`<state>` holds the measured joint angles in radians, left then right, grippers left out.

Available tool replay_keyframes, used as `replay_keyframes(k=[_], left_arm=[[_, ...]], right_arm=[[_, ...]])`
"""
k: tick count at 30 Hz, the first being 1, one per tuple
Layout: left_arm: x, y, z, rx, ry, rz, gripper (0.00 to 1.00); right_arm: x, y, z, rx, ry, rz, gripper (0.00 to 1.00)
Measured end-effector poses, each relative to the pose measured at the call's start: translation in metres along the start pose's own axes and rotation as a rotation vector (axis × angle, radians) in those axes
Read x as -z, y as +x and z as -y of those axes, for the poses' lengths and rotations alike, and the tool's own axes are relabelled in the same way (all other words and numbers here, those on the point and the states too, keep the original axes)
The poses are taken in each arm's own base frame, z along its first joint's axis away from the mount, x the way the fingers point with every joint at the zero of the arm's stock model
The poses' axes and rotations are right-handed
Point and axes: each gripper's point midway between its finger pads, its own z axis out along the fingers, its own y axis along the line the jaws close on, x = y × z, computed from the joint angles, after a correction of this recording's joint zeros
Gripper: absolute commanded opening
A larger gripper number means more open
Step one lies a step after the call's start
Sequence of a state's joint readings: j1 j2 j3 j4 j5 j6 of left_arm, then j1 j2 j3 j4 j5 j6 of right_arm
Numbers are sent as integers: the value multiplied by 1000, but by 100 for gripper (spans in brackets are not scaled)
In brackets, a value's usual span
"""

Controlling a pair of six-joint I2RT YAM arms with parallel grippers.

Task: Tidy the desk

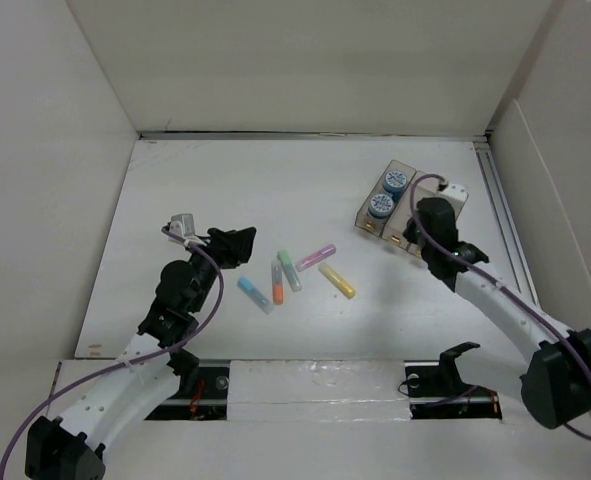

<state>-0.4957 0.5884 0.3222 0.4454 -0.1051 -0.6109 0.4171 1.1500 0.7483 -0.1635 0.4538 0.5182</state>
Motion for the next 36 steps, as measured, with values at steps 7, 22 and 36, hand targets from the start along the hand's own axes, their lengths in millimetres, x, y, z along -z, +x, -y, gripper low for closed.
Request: replay_keyframes(k=[7, 22, 36], left_arm=[[-1, 6, 2, -1, 15, -26, 58], [1, 0, 6, 2, 30, -5, 58], [-2, 6, 1, -2, 11, -23, 58]], right_arm=[[-11, -53, 95, -145, 233, 121, 26], [-33, -42, 81, -100, 95, 36, 14], [31, 130, -100, 389, -536, -382, 82]])
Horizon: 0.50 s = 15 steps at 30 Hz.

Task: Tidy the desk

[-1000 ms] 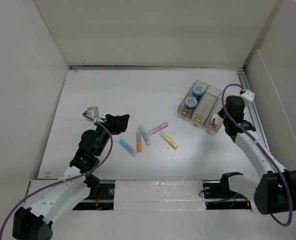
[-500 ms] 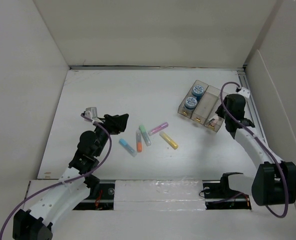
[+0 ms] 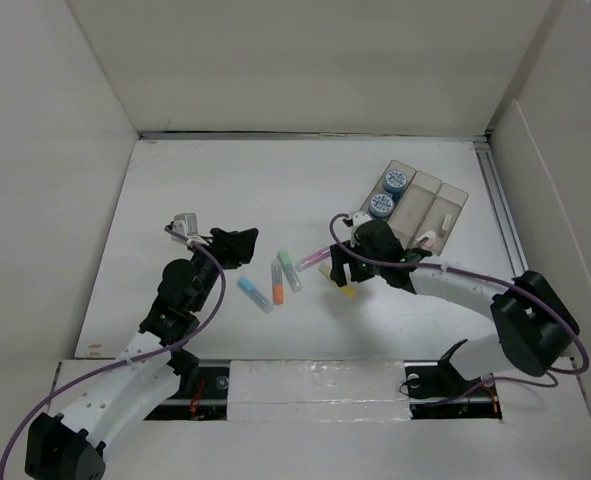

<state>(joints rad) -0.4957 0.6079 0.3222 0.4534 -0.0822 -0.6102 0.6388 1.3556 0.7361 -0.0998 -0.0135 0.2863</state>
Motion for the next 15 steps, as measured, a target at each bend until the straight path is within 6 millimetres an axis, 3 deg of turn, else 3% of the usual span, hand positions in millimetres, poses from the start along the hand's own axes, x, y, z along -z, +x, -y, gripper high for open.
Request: replay_keyframes(k=[1, 5, 6, 8, 11, 12, 15], left_arm=[[-1, 1, -1, -1, -4, -4, 58], [-1, 3, -2, -2, -8, -9, 58], [-1, 3, -2, -2, -8, -9, 58], [-1, 2, -2, -2, -7, -8, 58], [-1, 2, -2, -2, -7, -7, 58], [-1, 2, -2, -2, -8, -7, 58], [0, 1, -1, -2, -4, -2, 58]], right_arm=[[-10, 21, -3, 17, -2, -72, 82], [-25, 47, -9, 53, 9, -176, 73], [-29, 53, -11, 64, 15, -197, 65], [-33, 52, -18, 83, 24, -197, 59], [-39, 54, -22, 90, 61, -196, 40], [-40, 55, -23, 91, 75, -191, 28], [-40, 53, -21, 82, 129, -175, 18]])
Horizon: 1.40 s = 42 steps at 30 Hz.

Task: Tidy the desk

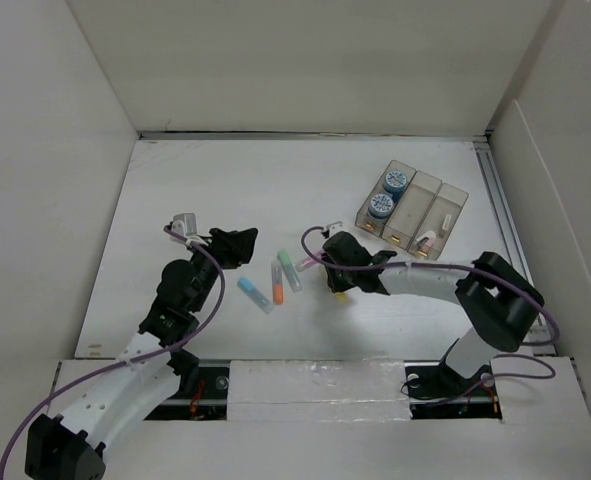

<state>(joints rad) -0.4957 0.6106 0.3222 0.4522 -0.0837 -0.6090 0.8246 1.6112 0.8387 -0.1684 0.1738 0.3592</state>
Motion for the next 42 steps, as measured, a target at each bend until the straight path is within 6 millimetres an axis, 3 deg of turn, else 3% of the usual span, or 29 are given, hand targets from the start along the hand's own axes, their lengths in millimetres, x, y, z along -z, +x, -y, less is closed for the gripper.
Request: replay_keyframes(k=[4, 7, 9, 12, 14, 17, 21, 24, 28, 31, 32, 34, 35, 36, 39, 42], left_arm=[[1, -3, 2, 2, 7, 10, 58], [1, -3, 2, 1, 9, 10, 58], [1, -3, 2, 2, 9, 10, 58], [1, -3, 2, 2, 9, 9, 58], [1, -3, 3, 2, 11, 8, 58], [1, -3, 3, 2, 12, 7, 58], [1, -3, 3, 2, 12, 7, 58], [1, -3, 3, 2, 12, 7, 58], [2, -4, 4, 2, 14, 12, 58], [3, -6, 5, 1, 18, 17, 58], [3, -6, 5, 1, 19, 18, 58], [3, -6, 5, 1, 18, 18, 58], [3, -5, 5, 1, 18, 17, 58], [3, -5, 4, 1, 17, 17, 58], [3, -5, 4, 0, 17, 17, 58], [2, -5, 4, 0, 15, 15, 58]], right_arm=[[6, 6, 3, -4, 61, -5, 13], [24, 8, 6, -8, 73, -3, 14], [43, -3, 6, -29, 54, 43, 16], [74, -40, 16, -105, 24, 170, 17], [88, -64, 37, -173, 41, 245, 16], [98, -102, 89, -301, 125, 351, 16], [98, -134, 160, -451, 247, 431, 17], [93, -154, 198, -532, 314, 472, 17], [82, -161, 233, -608, 360, 494, 18], [74, -150, 261, -673, 407, 477, 18], [73, -150, 261, -676, 408, 476, 18], [73, -147, 271, -699, 423, 481, 26], [73, -148, 274, -707, 425, 487, 36], [73, -149, 276, -713, 425, 493, 52], [72, -151, 277, -721, 414, 503, 70], [72, -152, 275, -717, 400, 501, 75]])
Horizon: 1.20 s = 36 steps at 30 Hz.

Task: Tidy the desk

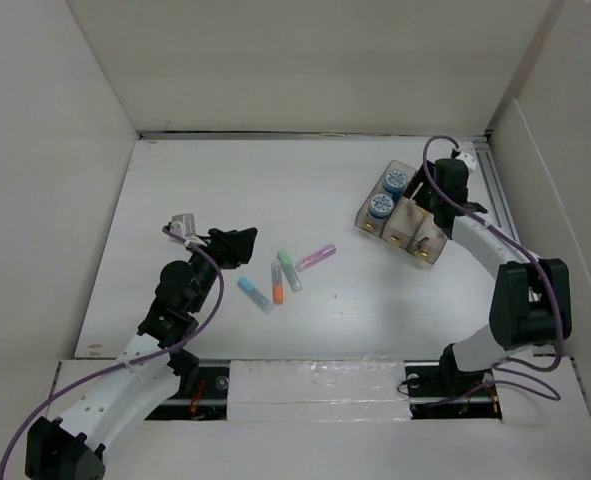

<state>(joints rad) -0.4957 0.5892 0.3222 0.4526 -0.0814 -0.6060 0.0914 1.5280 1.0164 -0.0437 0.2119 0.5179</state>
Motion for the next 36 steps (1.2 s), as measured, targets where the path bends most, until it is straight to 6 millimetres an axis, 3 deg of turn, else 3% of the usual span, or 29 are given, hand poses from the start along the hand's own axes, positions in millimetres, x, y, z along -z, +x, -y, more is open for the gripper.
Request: replay_keyframes(k=[1, 2, 3, 5, 9, 11, 13, 14, 17, 21, 24, 29, 36], left_arm=[[0, 0, 0, 0, -1, -1, 58], [0, 0, 0, 0, -1, -1, 58], [0, 0, 0, 0, -2, -1, 58], [0, 0, -1, 0, -3, -1, 58], [0, 0, -1, 0, -3, -1, 58], [0, 0, -1, -1, -4, -1, 58], [0, 0, -1, -1, -4, 0, 58], [0, 0, -1, -1, -5, 0, 58], [0, 0, -2, -2, -7, 2, 58], [0, 0, -2, -4, -9, 4, 58], [0, -1, -2, -5, -10, 5, 58], [1, -3, -2, -6, -10, 12, 58], [2, -8, 0, -4, -8, 31, 58]], right_arm=[[1, -1, -1, 1, -5, 0, 67], [3, -2, -2, 2, -12, 2, 67], [6, -2, -6, 7, -33, 5, 50], [20, -2, -16, 31, -93, 17, 28], [58, 16, -65, 131, -282, 18, 13], [74, 42, -100, 213, -388, -20, 14], [91, 81, -131, 304, -494, -93, 28], [100, 102, -143, 348, -539, -133, 41], [128, 164, -171, 463, -652, -246, 57], [162, 235, -191, 575, -751, -366, 59], [170, 277, -191, 637, -757, -444, 59], [164, 316, -188, 693, -712, -505, 59], [148, 329, -189, 717, -622, -470, 53]])
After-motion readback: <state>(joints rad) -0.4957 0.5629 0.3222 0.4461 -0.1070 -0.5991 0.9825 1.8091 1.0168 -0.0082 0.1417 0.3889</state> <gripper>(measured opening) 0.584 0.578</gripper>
